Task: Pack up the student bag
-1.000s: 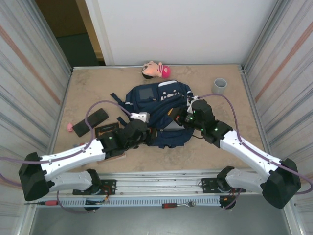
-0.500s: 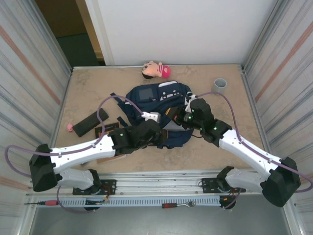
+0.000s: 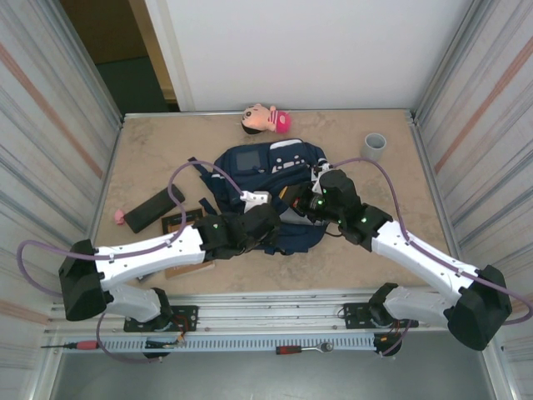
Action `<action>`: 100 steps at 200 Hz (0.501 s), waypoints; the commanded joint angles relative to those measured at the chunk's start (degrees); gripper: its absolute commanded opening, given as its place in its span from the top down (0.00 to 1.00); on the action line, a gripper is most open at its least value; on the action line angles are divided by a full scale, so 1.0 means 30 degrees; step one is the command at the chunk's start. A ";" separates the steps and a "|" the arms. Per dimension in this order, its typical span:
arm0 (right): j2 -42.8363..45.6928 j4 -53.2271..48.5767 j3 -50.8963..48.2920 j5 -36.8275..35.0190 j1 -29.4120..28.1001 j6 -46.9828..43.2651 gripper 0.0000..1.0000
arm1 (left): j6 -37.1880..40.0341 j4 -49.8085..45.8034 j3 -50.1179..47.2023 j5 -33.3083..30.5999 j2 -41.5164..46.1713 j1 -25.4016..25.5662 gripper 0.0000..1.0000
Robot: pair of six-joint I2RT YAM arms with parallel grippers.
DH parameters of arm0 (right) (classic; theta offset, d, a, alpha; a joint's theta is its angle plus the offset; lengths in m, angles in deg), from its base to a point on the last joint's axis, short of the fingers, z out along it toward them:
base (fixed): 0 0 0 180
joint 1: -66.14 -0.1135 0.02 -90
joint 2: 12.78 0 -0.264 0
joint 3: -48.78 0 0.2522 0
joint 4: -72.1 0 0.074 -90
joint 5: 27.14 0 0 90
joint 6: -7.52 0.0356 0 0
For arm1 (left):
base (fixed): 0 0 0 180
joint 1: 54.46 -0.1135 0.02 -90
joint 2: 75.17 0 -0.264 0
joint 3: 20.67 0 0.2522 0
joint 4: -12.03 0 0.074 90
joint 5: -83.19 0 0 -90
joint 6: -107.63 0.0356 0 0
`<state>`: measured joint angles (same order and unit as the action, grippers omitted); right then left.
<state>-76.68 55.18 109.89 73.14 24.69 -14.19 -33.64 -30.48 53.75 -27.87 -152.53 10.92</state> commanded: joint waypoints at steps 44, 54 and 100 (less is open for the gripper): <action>0.0264 0.1191 0.0657 0.3495 0.1873 -0.3318 1.00 | -0.1353 0.5297 -0.3203 0.6339 0.2815 -0.2941 1.00; 0.0242 0.1643 0.0609 0.4345 0.2035 -0.3813 1.00 | -0.1555 0.6097 -0.3746 0.7505 0.3090 -0.3429 1.00; -0.0441 0.1144 0.1501 0.7615 0.2406 -0.6677 1.00 | -0.1831 0.7390 -0.4225 1.1627 0.2454 -0.4645 1.00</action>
<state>-77.40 54.64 110.41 86.34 31.99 -26.45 -36.90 -13.41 41.99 -1.60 -144.01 -1.21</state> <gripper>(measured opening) 0.061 0.044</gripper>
